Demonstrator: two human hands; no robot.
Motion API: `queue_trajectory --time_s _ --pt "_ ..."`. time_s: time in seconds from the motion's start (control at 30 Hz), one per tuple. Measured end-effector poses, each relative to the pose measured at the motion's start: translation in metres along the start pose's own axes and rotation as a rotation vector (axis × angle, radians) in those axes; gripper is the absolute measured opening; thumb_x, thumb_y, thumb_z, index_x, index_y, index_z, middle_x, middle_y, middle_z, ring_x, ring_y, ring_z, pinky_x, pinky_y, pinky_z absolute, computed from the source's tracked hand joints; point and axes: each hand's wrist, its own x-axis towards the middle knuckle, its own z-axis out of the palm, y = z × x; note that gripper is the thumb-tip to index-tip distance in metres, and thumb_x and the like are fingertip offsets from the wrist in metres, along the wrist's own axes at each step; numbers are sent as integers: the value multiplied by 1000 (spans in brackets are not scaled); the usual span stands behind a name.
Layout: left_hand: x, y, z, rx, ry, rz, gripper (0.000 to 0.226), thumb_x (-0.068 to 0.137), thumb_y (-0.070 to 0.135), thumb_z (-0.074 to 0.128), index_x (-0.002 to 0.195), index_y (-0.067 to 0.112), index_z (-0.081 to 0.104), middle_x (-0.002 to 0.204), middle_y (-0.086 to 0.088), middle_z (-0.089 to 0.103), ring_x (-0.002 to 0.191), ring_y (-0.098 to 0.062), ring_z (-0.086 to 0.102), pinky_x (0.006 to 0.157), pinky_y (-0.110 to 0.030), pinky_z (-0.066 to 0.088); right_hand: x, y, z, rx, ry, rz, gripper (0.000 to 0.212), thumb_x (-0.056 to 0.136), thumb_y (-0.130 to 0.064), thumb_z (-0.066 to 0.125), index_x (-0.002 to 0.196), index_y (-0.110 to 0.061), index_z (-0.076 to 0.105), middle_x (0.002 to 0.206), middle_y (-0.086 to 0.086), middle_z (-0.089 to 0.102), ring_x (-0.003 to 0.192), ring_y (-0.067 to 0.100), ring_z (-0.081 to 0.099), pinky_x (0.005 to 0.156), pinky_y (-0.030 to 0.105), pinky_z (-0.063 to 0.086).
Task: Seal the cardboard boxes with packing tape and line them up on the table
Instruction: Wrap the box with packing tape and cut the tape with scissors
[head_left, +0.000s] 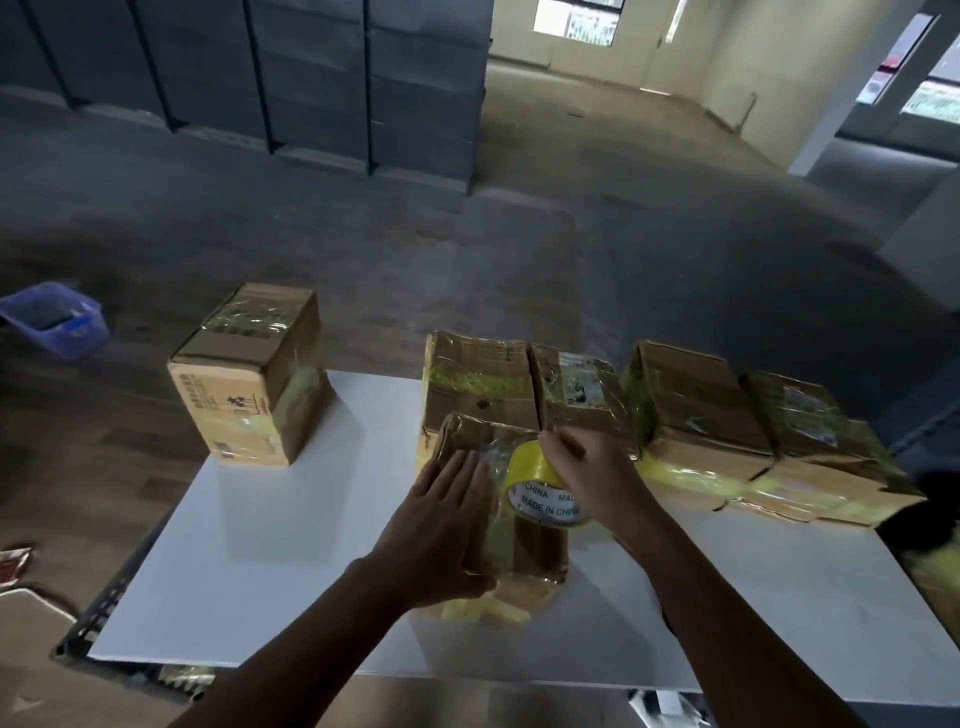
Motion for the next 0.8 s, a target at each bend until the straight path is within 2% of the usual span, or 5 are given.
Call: queue_trajectory --time_s 0.17,0.43,0.53,0.7,0.8 --pt "6 -4 7 46 25 5 112 57 76 62 138 0 47 141 -20 49 134 -36 43 103 -53 43 -9 16 0 218 47 -6 29 96 -28 53 68 -26 59 56 -14 53 55 -1 52 52 14 39" --pt "6 -7 9 82 30 16 116 55 77 62 140 -1 43 145 -20 45 137 -35 39 109 -52 37 -7 18 -25 -98 44 12 42 95 -36 54 66 -6 58 49 -5 39 44 10 36 46 23 30" --pt "7 -5 4 114 -10 -2 122 52 79 66 142 0 41 146 -20 43 138 -36 37 112 -53 28 -5 18 -19 -125 103 7 42 96 -33 52 57 -15 52 47 -7 37 44 10 34 49 29 29" --pt "22 40 -4 -43 -15 3 118 77 78 49 152 8 -8 160 -9 -12 147 -24 -15 120 -45 -6 0 14 -18 -112 120 9 44 96 -31 52 53 -22 44 48 -7 37 47 9 35 54 31 30" --pt "21 45 5 -54 -3 -25 116 78 80 42 152 6 -10 160 -10 -14 146 -24 -19 120 -42 -7 -12 23 -26 147 53 98 27 95 -34 55 72 -23 65 68 -4 60 64 8 55 64 29 43"
